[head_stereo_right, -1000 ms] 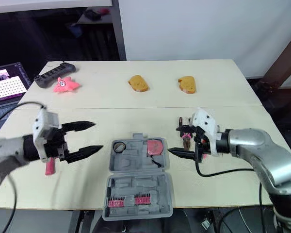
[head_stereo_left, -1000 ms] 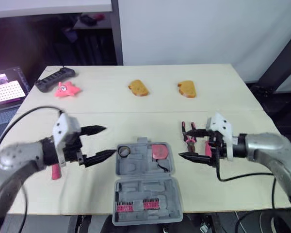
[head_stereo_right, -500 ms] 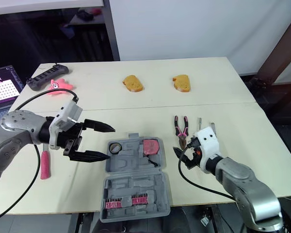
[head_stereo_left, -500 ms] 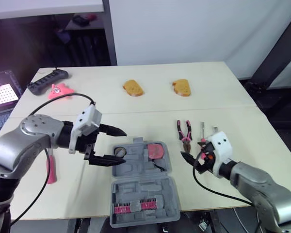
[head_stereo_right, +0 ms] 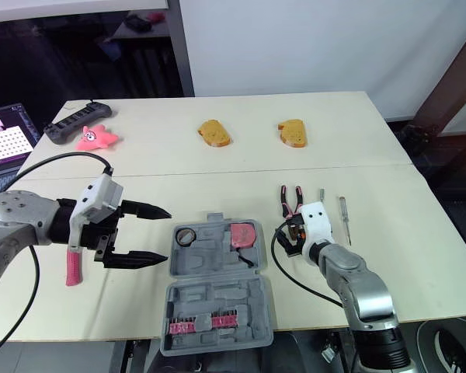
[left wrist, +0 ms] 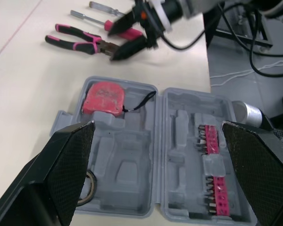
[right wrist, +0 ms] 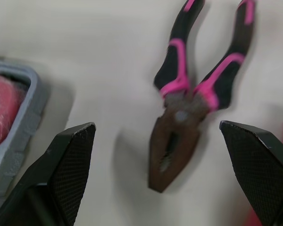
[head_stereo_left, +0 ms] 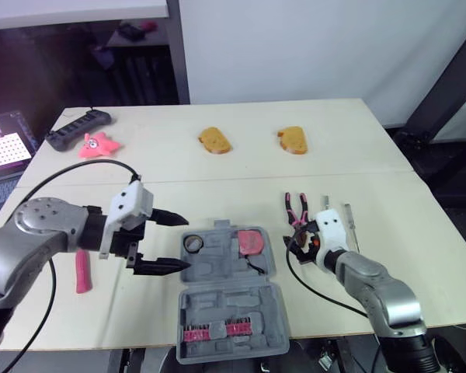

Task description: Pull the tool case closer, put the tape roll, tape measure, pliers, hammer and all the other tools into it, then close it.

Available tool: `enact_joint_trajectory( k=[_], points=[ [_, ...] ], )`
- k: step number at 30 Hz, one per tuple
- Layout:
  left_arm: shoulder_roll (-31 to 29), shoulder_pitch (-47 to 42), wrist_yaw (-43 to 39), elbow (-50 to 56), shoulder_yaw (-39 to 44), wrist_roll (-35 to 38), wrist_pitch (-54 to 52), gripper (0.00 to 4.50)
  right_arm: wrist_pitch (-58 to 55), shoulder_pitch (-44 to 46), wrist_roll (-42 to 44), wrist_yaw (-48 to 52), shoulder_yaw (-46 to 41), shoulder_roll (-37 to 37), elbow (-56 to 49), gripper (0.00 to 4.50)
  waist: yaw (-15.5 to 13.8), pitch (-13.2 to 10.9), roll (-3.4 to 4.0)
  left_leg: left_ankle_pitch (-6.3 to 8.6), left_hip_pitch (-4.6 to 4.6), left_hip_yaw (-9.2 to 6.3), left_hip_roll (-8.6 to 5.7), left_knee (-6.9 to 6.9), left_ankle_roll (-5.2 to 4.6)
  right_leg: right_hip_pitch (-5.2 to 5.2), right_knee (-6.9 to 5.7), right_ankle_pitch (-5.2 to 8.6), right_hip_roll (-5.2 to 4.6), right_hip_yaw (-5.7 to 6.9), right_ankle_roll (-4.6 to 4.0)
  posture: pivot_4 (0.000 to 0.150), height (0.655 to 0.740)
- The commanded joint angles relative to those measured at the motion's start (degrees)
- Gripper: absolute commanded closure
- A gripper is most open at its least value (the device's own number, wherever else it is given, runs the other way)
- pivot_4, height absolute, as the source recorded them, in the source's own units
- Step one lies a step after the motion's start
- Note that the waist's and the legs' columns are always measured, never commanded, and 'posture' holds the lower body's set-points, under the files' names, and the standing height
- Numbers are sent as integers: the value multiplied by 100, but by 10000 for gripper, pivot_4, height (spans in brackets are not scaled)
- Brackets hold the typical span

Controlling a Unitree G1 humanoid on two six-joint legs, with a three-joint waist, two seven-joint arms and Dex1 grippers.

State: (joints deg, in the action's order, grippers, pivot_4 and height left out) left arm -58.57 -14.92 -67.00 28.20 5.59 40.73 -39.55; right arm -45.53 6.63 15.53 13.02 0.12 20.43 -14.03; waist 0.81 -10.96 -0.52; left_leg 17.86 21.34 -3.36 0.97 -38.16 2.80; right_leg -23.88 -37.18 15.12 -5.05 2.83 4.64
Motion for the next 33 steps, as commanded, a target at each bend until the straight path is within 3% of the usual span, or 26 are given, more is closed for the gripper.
enact_joint_trajectory(
  k=[1, 3, 4, 5, 9, 11, 12, 24, 28, 33],
  points=[
    [-34, 61, 135, 235, 315, 209, -98, 0, 280, 121, -34, -83, -167, -220, 194, 256, 6, 0, 0, 0, -1, 2, 0, 0, 0, 0, 0, 0, 0, -2, 0, 1500, 7400],
    [-39, 86, 178, 275, 381, 261, -128, 0, 358, 123, -20, -165, -283, -365, 303, 256, 7, 0, 0, 0, -2, 0, 1, 0, 0, -1, -2, 0, 2, -3, 0, 1500, 7400],
    [-45, 95, 191, 278, 391, 261, -133, 0, 422, 120, -58, -175, -292, -384, 360, 4298, 6, 0, 0, 0, -3, 0, 1, 0, 0, -1, -3, 0, 2, -3, 0, 1500, 7400],
    [-47, 101, 198, 275, 391, 254, -131, 0, 482, 117, -85, -192, -307, -415, 409, 5608, 5, 1, 1, 0, -2, 0, 1, 0, 0, -1, -3, 0, 2, -4, 0, 1500, 7400],
    [-23, 82, 230, 251, 332, 228, -117, 0, 743, 148, -155, -239, -361, -535, 628, 22098, 6, 1, 0, 0, -4, 3, 0, 0, 0, 0, -3, 0, 2, -6, 0, 1500, 7400],
    [-11, 50, 239, 218, 296, 214, -107, 0, 833, 164, -202, -230, -336, -572, 718, 32812, 21, 1, 0, 0, -5, 3, 0, 0, 0, -1, -4, 0, 3, -7, 0, 1500, 7400],
    [-4, 37, 240, 198, 280, 205, -101, 0, 877, 170, -227, -219, -319, -590, 752, 35494, 25, 1, 0, 0, -5, 4, 1, 0, 0, -1, -6, 0, 3, -8, 0, 1500, 7400],
    [123, 357, 258, -9, 267, -44, 145, 0, 1172, 554, -288, 431, -157, -260, 414, 35512, 33, -1, 4, 0, -4, 19, 0, 0, 0, -17, -16, 0, 5, -25, 0, 1500, 7400],
    [259, 535, 309, -98, 350, -115, 287, 0, 976, 964, -359, 1017, 174, 310, 95, 35512, 15, -1, 4, 0, 1, 29, 0, 0, 0, -29, -20, -1, 4, -35, 1, 1500, 7400],
    [417, 864, 251, -264, 501, -233, 635, 0, 568, 1673, -101, 2515, 610, 1561, -291, 35512, 3, -1, 3, 0, 4, 27, 0, 1, 0, -32, -19, -1, 6, -36, 1, 1500, 7400]
  ],
)
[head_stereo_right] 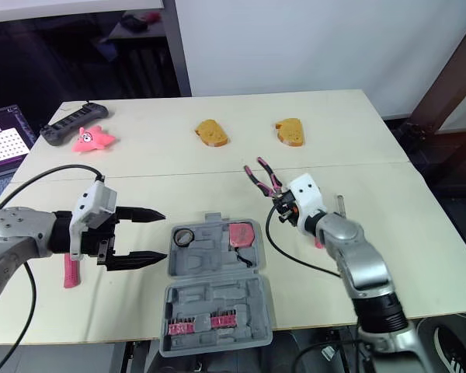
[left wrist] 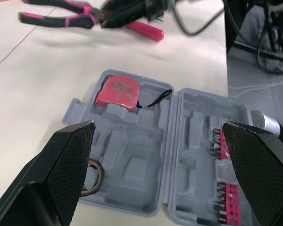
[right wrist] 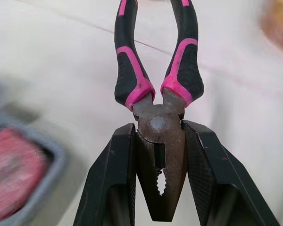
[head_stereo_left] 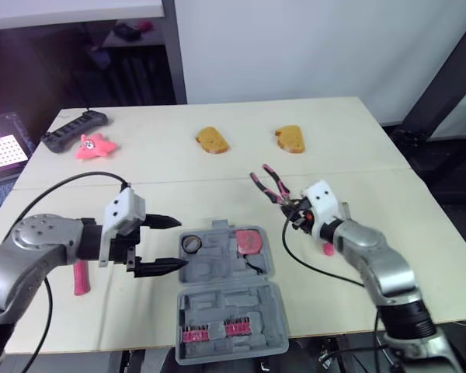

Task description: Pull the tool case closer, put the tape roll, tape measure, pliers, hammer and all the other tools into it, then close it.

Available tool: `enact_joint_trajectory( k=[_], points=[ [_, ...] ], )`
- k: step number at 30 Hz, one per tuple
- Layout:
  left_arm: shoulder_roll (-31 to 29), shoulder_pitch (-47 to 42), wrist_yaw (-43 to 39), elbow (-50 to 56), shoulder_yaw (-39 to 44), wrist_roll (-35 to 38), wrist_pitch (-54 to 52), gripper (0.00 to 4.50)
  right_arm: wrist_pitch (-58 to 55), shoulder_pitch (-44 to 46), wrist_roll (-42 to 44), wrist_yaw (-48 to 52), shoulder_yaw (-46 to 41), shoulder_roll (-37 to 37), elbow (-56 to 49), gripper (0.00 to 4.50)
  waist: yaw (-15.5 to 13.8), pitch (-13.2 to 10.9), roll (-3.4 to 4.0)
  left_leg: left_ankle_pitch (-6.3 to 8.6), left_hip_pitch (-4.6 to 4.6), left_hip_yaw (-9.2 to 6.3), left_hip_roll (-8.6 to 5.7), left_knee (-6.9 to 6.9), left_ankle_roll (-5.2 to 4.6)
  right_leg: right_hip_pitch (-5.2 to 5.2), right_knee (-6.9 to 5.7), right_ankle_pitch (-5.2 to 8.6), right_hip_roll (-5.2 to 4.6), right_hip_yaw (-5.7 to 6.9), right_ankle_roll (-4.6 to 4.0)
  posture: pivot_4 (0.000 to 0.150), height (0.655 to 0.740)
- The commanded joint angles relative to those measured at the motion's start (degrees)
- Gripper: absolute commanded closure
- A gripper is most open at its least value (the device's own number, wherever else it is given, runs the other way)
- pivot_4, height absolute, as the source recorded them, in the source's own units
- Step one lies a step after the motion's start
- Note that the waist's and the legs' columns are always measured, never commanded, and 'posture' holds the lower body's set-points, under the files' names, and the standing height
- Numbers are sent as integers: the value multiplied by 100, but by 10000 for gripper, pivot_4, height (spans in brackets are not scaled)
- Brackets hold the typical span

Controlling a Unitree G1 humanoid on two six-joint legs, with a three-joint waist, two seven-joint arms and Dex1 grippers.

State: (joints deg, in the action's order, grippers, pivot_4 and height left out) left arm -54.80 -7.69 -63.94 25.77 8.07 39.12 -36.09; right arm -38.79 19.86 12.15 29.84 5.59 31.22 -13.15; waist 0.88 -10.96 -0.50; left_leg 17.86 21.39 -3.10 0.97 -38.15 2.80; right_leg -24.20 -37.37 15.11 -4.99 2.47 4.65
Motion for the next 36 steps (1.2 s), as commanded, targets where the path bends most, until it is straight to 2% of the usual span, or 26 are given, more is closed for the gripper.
enact_joint_trajectory(
  k=[1, 3, 7, 11, 12, 15, 20, 30, 36],
  points=[
    [47, 249, -98, -46, 272, -134, 417, 0, -129, 527, 443, 1309, 79, 729, -421, 35512, -5, 0, 0, 0, 0, 1, 0, 0, 0, -1, 1, 0, -1, 0, 0, 1500, 7400],
    [85, 389, -120, -70, 309, -162, 544, 0, -200, 827, 767, 2077, 131, 1119, -487, 35512, -7, -3, 1, 0, 2, 2, 0, -2, 0, -1, 3, 0, -1, -1, 0, 1500, 7400],
    [116, 609, -151, -55, 366, -238, 757, 0, -155, 1341, 782, 3047, 602, 1695, -543, 35512, -6, -2, -2, 0, 0, 0, 1, -1, 0, -1, 2, 0, 0, -1, 0, 1500, 7400],
    [87, 1047, -229, -67, 670, -315, 999, 0, -440, 1894, 659, 3599, 1246, 1877, -639, 35512, 16, -2, -2, 0, 2, 2, 1, -2, 0, -1, 3, 0, 0, -1, 0, 1500, 7400],
    [94, 1307, -336, -179, 1048, -318, 1161, 0, -439, 2053, 507, 3757, 1573, 1884, -759, 35512, 8, -2, -2, 0, 1, 4, 1, -3, 0, -2, 3, 0, -1, -2, 0, 1500, 7400],
    [70, 1945, -653, -377, 1773, -386, 1492, 0, -661, 2391, 303, 3937, 2162, 1780, -911, 35512, 30, -2, -2, 0, 2, 3, 2, 1, 0, -14, 0, -1, 3, -3, -1, 1500, 7400],
    [181, 2577, -721, -212, 2244, -473, 1726, 0, -846, 2669, -160, 3795, 2833, 1401, -683, 35512, -23, -1, -5, 0, 8, -3, 0, -4, 0, -12, 1, -2, 0, -2, -2, 1500, 7400],
    [466, 3513, -603, 509, 2777, -412, 1645, 0, -491, 2870, -988, 3663, 3595, 632, 105, 35512, 30, 1, -9, 0, 5, -5, 1, -2, 1, -13, 0, -2, 7, -7, -3, 1500, 7400],
    [525, 3747, -529, 681, 2888, -438, 1616, 0, -401, 2874, -1136, 3783, 3711, 285, 283, 35512, -8, 1, -9, 0, 5, -5, 1, -4, 1, -12, -2, -3, 5, -7, -4, 1500, 7400]
  ],
)
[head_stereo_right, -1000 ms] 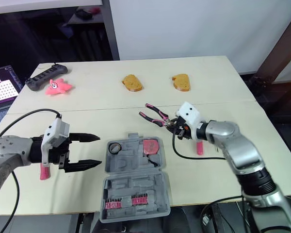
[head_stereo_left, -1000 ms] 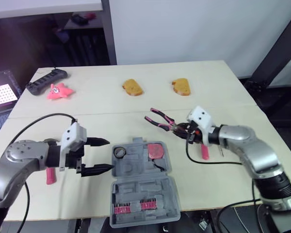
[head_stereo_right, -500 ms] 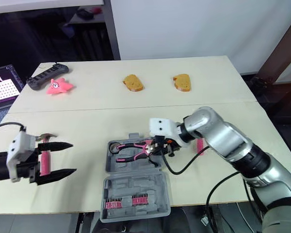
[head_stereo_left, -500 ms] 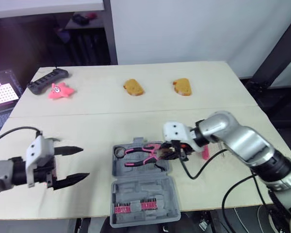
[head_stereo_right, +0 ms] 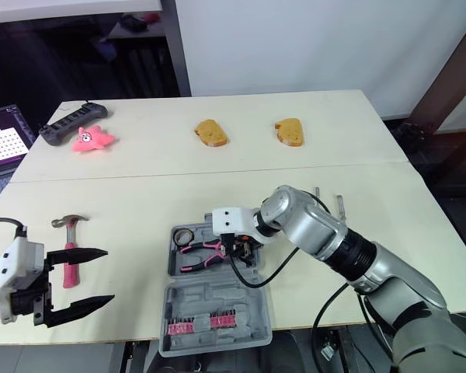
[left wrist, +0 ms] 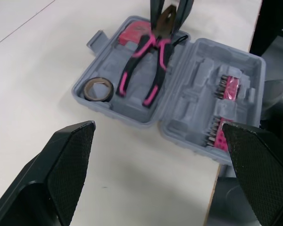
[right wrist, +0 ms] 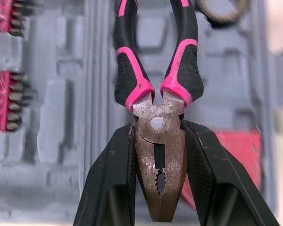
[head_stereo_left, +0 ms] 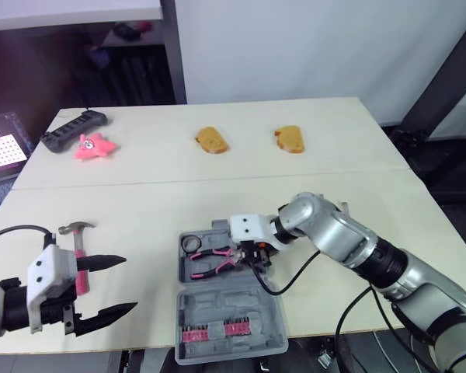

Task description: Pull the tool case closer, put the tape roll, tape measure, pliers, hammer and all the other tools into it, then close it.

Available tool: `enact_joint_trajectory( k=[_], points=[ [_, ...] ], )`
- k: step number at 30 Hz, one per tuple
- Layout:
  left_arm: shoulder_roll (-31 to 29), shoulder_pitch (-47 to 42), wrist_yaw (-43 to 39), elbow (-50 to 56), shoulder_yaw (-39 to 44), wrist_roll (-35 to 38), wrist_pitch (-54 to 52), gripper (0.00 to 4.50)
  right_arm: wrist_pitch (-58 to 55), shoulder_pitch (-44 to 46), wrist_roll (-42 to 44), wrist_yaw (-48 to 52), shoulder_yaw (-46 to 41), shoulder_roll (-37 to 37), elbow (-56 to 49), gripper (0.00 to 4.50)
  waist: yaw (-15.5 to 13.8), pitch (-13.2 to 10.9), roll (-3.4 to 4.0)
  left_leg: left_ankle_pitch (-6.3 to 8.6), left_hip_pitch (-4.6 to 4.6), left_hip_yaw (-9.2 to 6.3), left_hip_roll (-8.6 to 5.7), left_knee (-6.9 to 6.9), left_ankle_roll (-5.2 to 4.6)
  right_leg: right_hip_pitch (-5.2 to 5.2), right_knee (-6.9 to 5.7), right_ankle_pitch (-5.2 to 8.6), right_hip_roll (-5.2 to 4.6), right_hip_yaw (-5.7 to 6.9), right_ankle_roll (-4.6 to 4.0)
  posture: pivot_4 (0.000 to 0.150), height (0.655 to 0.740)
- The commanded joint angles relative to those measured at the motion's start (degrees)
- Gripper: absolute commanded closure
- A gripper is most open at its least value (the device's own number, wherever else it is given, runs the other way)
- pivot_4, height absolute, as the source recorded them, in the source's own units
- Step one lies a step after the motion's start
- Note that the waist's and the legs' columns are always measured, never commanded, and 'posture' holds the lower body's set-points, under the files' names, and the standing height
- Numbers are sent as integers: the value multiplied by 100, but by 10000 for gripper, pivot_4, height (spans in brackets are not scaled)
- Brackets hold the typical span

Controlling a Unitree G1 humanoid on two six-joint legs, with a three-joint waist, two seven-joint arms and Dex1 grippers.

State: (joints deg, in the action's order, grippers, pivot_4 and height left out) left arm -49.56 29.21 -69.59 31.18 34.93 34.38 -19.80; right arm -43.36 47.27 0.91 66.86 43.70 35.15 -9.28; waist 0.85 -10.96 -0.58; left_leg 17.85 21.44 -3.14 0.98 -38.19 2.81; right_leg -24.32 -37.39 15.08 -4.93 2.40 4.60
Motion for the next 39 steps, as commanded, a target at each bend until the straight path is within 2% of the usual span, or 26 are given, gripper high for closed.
enact_joint_trajectory(
  k=[1, 18, 19, 22, 26, 31, 36, 39],
  points=[
    [-3, 76, 41, 141, 215, 29, -14, 0, 29, 129, -13, 78, -106, -160, -91, 35512, -7, 0, 0, 0, 0, 0, 0, 0, 0, 0, 0, 0, -1, 0, 0, 1500, 7400],
    [-179, -223, 103, -9, -126, -93, -15, 0, -514, -26, -88, -220, -165, -623, 150, 35512, 22, 1, 0, 0, -2, -2, 0, 0, 0, 0, -2, 0, 3, 0, -1, 1500, 7400],
    [-185, -238, 94, -15, -141, -99, -17, 0, -523, -34, -81, -224, -169, -627, 138, 25103, 26, 0, 0, 0, -2, -2, 0, 0, 0, 0, -2, 0, 3, 0, -1, 1500, 7400],
    [-230, -326, 60, -71, -217, -108, -18, 0, -405, -47, -17, -147, -235, -565, -42, 11921, 19, 0, 0, 0, -2, -2, 0, 0, 0, 0, -2, 0, 3, 0, -1, 1500, 7400],
    [-276, -411, 26, -112, -307, -93, -12, 0, -498, -18, 351, 11, -654, -523, -294, 11921, 13, 0, 0, 0, -1, -1, 0, 0, 0, 0, -2, 0, 2, 0, 0, 1500, 7400],
    [-277, -532, 10, -146, -455, -96, 1, 0, 694, -575, 689, -464, -1548, -868, -277, 11921, 9, 2, -2, 0, -2, -1, 0, 1, 0, 1, -2, 0, 2, 0, 0, 1500, 7400],
    [-289, -683, -4, -203, -651, -126, 21, 0, 1290, -942, 671, -462, -1582, -986, 287, 11921, 12, 2, -2, 0, -3, 1, 0, 0, 0, 2, -2, -1, 1, -1, 0, 1500, 7400],
    [-316, -787, -26, -256, -746, -145, 24, 0, 1528, -1062, 653, -493, -1565, -1113, 681, 20486, 13, 2, -2, 0, -4, -1, 0, 0, 0, 2, -3, -2, 3, -1, -2, 1500, 7400]
  ],
)
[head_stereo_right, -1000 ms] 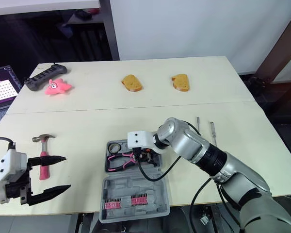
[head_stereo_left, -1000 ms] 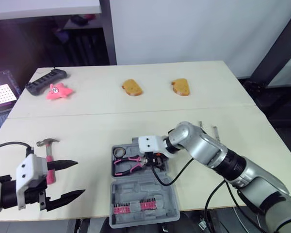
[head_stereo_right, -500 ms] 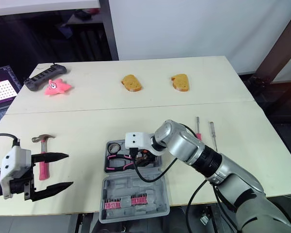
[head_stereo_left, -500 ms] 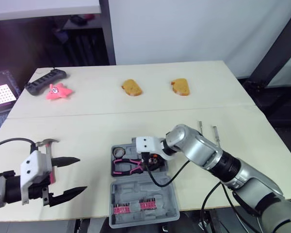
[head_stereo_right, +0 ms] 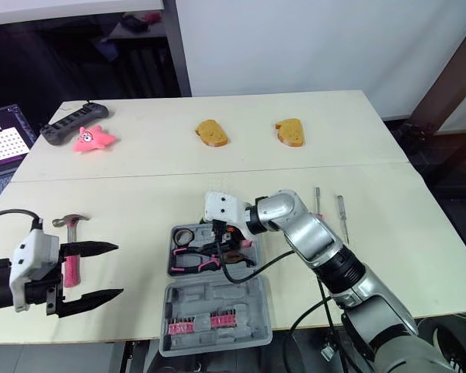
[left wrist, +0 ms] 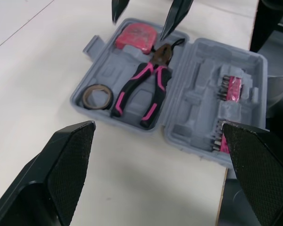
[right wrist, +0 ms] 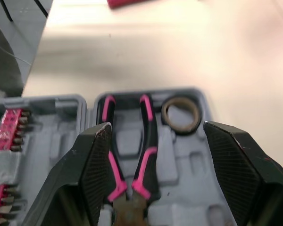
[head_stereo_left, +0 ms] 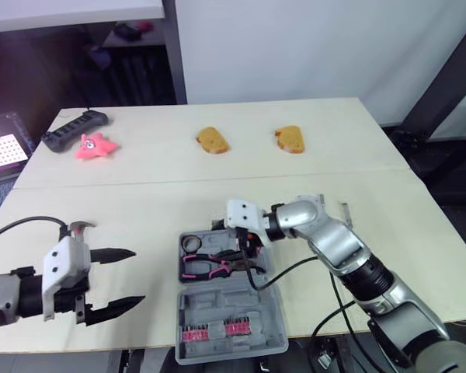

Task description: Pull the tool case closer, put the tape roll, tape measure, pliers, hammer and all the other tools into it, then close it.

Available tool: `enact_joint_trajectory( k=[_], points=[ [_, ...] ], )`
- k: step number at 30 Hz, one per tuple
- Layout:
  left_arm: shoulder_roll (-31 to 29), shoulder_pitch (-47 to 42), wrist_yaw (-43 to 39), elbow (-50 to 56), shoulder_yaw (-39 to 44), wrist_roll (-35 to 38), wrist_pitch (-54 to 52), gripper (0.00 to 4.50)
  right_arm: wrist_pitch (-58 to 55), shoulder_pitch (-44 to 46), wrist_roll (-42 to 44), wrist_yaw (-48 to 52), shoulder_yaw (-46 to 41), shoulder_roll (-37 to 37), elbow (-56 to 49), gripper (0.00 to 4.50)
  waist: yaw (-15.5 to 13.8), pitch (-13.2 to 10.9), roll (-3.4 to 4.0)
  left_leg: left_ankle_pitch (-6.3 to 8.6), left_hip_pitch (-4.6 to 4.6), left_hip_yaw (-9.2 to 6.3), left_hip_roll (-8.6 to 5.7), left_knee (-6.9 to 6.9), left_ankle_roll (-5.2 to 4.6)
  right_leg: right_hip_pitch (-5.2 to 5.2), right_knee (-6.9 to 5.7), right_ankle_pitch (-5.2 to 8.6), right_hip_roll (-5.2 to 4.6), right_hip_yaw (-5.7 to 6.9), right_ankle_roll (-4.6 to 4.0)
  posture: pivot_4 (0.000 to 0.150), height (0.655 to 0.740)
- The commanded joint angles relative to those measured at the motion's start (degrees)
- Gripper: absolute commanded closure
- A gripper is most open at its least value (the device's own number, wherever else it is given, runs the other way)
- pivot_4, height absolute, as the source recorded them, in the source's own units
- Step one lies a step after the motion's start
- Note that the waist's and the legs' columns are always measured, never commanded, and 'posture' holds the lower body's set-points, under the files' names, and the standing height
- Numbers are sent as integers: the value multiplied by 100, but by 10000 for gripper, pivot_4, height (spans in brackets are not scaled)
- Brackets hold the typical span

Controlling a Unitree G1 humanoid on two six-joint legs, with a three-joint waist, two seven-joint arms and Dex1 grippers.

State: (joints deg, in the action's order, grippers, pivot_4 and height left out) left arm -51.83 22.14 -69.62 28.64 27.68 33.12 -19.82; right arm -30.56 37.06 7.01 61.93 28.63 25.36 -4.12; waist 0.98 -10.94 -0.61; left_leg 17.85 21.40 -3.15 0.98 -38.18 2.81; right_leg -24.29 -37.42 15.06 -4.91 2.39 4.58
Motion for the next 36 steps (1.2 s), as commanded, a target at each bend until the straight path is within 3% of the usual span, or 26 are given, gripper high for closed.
enact_joint_trajectory(
  k=[1, 5, 19, 24, 32, 36],
  points=[
    [-97, -99, -32, -14, -37, -24, 29, 0, 271, -67, 43, -10, -67, -162, 242, 24849, 3, 0, 0, 0, 0, -1, 0, 0, 0, 0, 0, 0, 1, 0, 0, 1500, 7400],
    [-160, -180, -102, -99, -55, -32, 38, 0, 427, -368, 36, 242, 52, -34, 335, 44434, 0, 0, 0, 0, 0, 0, 1, 1, 0, 0, 0, 0, 1, 0, 0, 1500, 7400],
    [-370, -419, -345, -476, -96, -144, 170, 0, 1075, -742, -653, 173, 592, -312, 1663, 44434, 13, 9, -1, 0, -9, -1, 2, 1, 0, 7, -1, 0, 5, -1, -1, 1500, 7400],
    [-361, -498, -340, -482, -187, -177, 163, 0, 1026, -705, -512, 272, 413, -328, 1502, 44434, 9, 12, -1, 0, -20, -2, 4, 1, 0, 20, -1, 0, 8, -1, -1, 1500, 7400],
    [-338, -582, -315, -492, -321, -222, 176, 0, 1234, -726, -1210, 241, 884, -59, 1834, 44434, -21, 22, -1, 0, -23, -2, 4, 1, 0, 27, 1, 0, 7, -1, -1, 1500, 7400],
    [-338, -579, -315, -491, -329, -230, 180, 0, 1310, -680, -1158, 188, 766, -156, 1916, 44434, -20, 27, 1, 1, -92, -2, 4, 14, 0, 93, 18, 2, 7, -1, -2, 1500, 7400]
  ],
)
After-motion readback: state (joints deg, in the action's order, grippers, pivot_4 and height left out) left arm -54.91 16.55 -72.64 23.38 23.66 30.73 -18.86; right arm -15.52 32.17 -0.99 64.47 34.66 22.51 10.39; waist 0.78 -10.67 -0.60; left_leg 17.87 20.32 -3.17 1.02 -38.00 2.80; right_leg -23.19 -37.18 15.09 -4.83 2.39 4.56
